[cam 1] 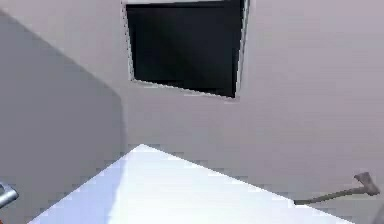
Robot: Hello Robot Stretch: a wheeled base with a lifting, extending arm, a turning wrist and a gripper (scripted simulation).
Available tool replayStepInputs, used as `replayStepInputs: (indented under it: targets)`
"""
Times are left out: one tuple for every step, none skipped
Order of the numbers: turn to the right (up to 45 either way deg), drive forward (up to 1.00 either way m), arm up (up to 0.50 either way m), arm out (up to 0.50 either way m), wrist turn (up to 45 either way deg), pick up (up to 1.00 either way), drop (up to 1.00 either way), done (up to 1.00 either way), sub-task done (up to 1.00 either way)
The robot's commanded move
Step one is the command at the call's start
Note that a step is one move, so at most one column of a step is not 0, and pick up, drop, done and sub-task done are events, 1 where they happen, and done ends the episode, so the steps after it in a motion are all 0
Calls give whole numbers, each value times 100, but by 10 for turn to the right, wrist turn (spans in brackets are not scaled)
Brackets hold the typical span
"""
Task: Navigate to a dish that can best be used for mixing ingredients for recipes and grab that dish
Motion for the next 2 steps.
replayStepInputs:
  targets:
    - [-450, 0, 0, 0, 0, 0, 0, 0, 0]
    - [-450, 0, 0, 0, 0, 0, 0, 0, 0]
